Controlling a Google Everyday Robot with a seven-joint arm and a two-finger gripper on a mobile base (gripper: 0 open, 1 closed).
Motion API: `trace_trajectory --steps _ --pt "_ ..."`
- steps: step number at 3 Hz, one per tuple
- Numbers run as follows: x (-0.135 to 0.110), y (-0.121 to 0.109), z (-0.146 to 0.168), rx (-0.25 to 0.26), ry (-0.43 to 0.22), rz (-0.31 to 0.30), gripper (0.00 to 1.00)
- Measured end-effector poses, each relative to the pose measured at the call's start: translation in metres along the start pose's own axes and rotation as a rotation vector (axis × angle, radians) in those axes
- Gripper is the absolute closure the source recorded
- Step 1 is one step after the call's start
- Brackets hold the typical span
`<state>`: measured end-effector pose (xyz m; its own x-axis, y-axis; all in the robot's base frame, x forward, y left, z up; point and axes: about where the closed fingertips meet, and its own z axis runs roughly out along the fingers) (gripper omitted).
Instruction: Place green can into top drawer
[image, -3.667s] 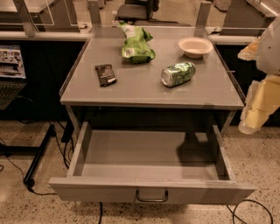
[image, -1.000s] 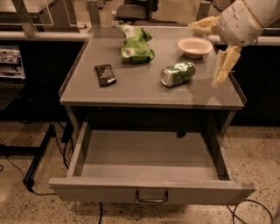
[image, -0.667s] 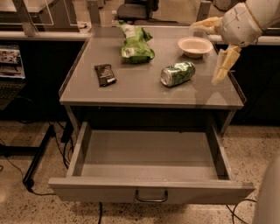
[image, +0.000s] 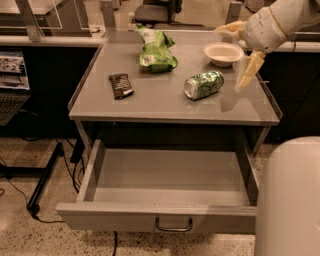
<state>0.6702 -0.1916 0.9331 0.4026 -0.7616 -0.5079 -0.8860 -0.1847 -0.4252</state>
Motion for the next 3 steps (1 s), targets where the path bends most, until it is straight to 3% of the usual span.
trace_trajectory --steps 1,3 --pt "0.004 -0.013 0.006 0.010 0.003 -0.010 0.00" --pt "-0.005 -0.032 0.051 -0.067 0.057 0.025 0.00"
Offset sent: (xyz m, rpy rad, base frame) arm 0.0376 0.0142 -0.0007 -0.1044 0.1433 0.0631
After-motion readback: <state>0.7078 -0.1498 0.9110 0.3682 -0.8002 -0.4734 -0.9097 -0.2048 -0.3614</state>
